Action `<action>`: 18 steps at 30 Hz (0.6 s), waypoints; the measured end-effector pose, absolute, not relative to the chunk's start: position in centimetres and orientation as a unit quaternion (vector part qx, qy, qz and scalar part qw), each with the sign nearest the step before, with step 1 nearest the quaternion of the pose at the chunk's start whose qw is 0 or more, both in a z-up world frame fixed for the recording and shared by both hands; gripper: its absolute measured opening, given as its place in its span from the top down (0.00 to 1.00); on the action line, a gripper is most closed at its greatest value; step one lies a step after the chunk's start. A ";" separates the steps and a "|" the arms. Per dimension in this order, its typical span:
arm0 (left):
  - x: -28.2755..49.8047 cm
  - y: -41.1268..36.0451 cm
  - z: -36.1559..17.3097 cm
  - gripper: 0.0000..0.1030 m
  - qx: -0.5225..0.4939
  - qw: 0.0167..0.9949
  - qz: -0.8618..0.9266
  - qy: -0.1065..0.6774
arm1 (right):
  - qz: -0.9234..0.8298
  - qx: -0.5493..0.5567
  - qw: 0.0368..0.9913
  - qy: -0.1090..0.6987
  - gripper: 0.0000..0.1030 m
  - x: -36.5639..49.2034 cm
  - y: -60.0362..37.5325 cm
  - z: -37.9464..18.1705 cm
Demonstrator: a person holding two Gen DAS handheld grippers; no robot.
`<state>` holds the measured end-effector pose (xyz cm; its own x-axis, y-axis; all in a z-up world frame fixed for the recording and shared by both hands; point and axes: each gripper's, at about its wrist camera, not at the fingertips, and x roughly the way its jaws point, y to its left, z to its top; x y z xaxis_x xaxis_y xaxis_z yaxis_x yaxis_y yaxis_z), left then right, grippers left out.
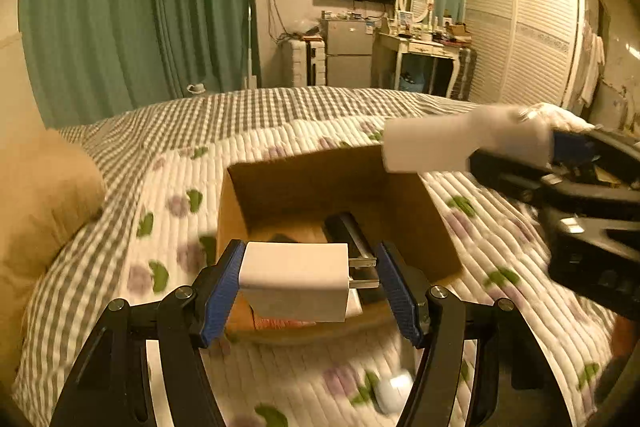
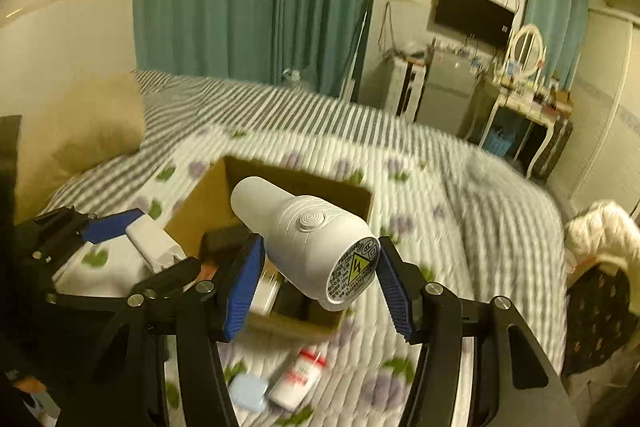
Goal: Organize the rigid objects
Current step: 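Lower the charger and white device into the box and open both grippers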
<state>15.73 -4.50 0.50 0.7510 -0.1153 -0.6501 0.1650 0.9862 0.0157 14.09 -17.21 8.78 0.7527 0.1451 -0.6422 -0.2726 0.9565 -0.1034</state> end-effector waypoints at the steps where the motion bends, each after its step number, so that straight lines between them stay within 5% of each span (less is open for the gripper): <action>1: 16.9 -4.5 0.2 0.34 0.037 0.934 -0.074 0.348 | 0.110 -0.099 0.932 0.331 0.45 14.5 -17.0 9.0; 18: 22.8 -4.9 -5.3 0.29 0.011 0.907 -0.099 0.409 | 0.101 -0.069 0.912 0.391 0.45 20.0 -17.4 3.5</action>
